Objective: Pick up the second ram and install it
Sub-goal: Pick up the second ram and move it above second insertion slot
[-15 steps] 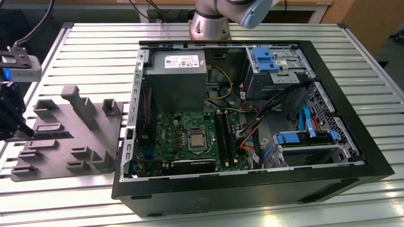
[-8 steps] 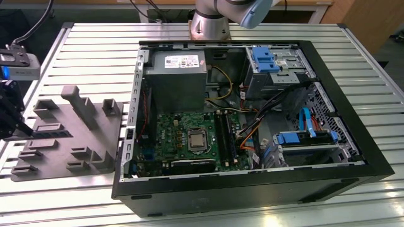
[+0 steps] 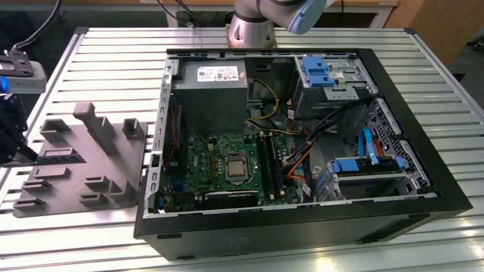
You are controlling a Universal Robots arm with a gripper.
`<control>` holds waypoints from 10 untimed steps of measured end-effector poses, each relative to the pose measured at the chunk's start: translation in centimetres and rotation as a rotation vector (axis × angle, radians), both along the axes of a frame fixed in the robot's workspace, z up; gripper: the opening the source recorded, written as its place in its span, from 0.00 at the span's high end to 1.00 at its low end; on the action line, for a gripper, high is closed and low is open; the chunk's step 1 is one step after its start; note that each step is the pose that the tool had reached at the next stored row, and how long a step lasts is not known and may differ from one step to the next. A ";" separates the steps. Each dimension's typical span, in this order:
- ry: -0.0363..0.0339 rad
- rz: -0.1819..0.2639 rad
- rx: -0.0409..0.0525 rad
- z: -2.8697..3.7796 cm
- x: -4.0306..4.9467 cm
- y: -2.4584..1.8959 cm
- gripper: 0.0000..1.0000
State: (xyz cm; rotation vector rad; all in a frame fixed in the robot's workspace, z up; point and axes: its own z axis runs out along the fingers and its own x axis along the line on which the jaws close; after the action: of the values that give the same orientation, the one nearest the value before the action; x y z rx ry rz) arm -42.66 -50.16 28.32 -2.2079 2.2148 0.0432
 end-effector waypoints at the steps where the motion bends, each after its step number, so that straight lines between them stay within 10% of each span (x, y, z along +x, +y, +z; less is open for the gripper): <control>1: 0.0000 0.000 0.0003 0.07 0.00 0.00 0.88; 10: -0.0001 0.000 0.0019 0.63 0.00 0.00 0.88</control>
State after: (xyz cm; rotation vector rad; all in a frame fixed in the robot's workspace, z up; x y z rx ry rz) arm -42.66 -50.16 28.95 -2.2069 2.2138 0.0451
